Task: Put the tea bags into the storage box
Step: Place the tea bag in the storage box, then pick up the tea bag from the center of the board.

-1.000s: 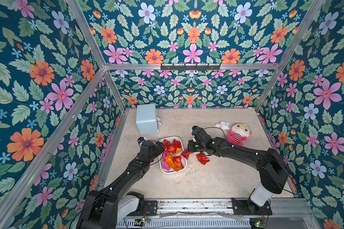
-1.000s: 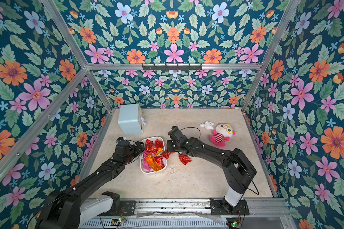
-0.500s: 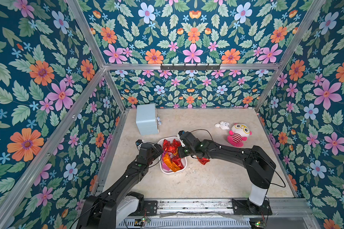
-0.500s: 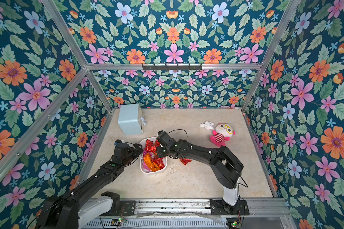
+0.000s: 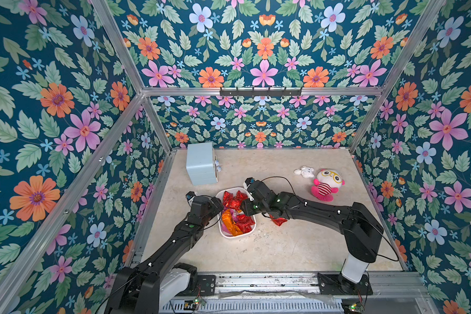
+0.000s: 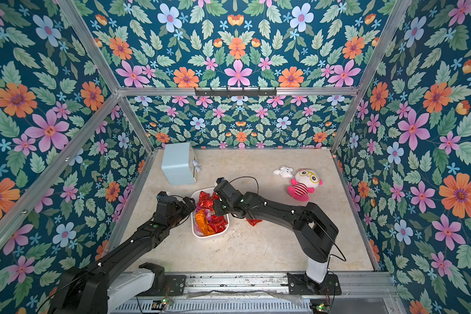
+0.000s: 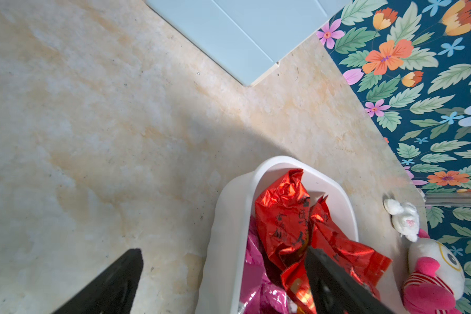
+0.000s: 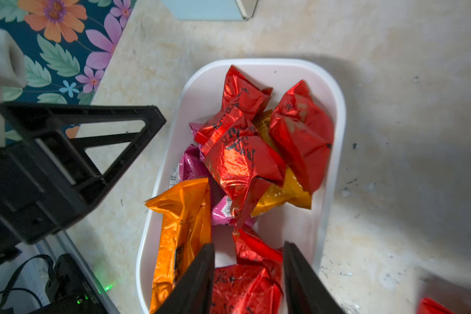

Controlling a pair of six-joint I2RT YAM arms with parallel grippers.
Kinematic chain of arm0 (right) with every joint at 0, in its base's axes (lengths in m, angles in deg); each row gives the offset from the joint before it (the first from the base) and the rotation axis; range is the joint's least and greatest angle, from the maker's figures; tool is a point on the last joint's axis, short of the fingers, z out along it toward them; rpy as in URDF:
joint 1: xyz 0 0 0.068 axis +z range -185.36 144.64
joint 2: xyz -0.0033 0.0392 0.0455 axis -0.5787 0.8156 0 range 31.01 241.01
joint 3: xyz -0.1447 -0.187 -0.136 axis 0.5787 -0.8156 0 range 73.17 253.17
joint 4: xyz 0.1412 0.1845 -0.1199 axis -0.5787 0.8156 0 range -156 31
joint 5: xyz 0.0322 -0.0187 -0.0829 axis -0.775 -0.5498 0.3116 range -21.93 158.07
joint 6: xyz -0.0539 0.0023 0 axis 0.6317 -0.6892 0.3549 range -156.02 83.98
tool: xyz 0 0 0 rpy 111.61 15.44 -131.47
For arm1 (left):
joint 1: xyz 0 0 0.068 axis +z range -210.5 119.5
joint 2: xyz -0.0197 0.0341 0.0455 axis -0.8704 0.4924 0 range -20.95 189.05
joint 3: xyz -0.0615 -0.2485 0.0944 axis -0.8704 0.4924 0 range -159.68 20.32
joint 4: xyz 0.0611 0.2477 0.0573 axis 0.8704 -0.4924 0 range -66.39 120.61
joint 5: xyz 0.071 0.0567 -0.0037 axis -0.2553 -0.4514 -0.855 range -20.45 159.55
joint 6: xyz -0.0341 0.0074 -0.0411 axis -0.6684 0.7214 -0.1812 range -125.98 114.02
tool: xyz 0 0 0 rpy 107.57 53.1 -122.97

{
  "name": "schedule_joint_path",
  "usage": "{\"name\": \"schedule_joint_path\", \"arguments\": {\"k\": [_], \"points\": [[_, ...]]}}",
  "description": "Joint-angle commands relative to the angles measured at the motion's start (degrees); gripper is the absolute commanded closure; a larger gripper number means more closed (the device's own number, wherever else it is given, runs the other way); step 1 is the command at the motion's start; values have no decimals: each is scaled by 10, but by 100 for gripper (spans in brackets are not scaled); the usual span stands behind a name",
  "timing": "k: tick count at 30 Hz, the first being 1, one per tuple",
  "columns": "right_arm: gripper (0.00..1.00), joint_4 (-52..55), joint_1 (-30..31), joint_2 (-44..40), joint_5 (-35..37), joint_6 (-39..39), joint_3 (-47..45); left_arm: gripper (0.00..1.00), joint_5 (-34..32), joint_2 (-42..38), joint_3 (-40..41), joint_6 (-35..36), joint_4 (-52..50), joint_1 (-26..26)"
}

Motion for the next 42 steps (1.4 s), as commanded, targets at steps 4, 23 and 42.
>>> {"name": "schedule_joint_path", "arguments": {"k": [4, 23, 42], "points": [[49, 80, -20, -31, 107, -33, -6, 1, -8, 4, -7, 12, -2, 1], [33, 170, -39, -21, 127, -58, -106, 1, -1, 7, -1, 10, 6, 1], [65, 137, -64, 48, 109, -33, -96, 1, -9, 1, -14, 15, -12, 1]]}}
